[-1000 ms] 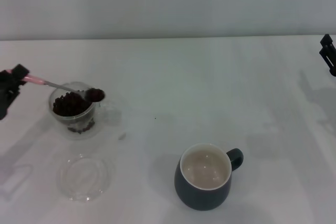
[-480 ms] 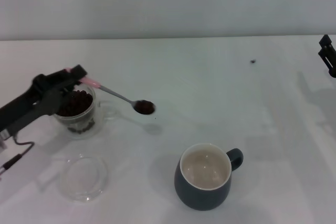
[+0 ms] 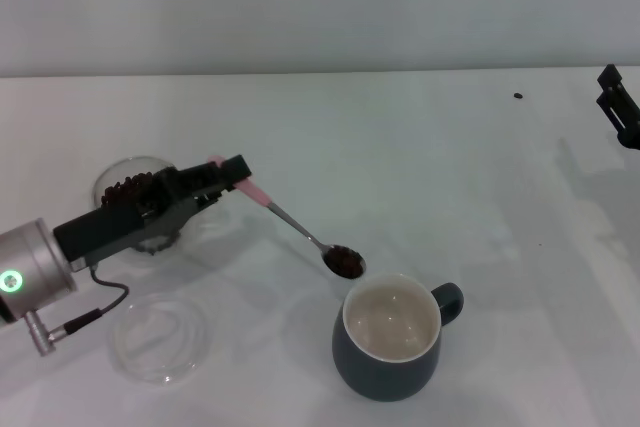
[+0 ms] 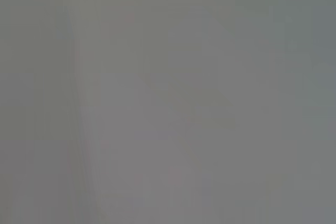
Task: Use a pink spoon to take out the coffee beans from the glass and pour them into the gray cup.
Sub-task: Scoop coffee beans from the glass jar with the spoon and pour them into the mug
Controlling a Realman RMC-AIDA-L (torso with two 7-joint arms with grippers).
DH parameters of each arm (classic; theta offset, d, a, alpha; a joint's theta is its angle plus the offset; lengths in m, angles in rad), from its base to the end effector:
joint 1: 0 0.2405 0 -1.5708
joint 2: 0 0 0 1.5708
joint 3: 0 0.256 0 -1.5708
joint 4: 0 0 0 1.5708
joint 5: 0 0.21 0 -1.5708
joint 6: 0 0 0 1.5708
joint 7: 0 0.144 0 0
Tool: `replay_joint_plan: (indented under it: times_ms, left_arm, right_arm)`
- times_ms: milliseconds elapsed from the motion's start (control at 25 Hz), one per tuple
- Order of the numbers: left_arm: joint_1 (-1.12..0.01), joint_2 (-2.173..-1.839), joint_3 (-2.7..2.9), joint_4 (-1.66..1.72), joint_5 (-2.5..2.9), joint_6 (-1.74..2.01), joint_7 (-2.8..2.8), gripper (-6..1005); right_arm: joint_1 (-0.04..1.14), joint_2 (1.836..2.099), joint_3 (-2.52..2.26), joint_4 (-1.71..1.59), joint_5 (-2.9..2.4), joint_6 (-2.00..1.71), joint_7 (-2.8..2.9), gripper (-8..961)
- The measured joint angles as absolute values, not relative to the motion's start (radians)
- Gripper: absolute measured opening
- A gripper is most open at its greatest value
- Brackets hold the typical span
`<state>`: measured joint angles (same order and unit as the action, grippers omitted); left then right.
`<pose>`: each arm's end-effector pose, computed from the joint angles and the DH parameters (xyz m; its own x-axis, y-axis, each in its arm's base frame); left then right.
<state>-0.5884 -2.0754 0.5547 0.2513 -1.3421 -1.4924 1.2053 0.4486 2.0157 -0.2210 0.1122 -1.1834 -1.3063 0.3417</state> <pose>-0.2539 0.3272 -0.0378 -0.0077 0.8115 0.5843 0.8164 -0.3324 0.4723 0.3547 0.3160 0.0180 0.6075 0.0602 -0.7921 -0.7859 -0.0991 -0.6103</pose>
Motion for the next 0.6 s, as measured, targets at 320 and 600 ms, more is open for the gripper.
replay_joint_plan:
  times_ms: [320,600]
  left_arm:
    - [-0.625,-2.073,0.619,0.267,-1.342,-1.479,1.288,136]
    - [-0.686,-2.074,0.645,0.268,-1.342,-1.454,1.367,136]
  right_arm:
    - [0.446,2.016,-0.221,0.12,-1.186,-1.313,0.342,786]
    - [0.447,2.016,-0.221,0.133,-1.186,-1.317,0.342,786]
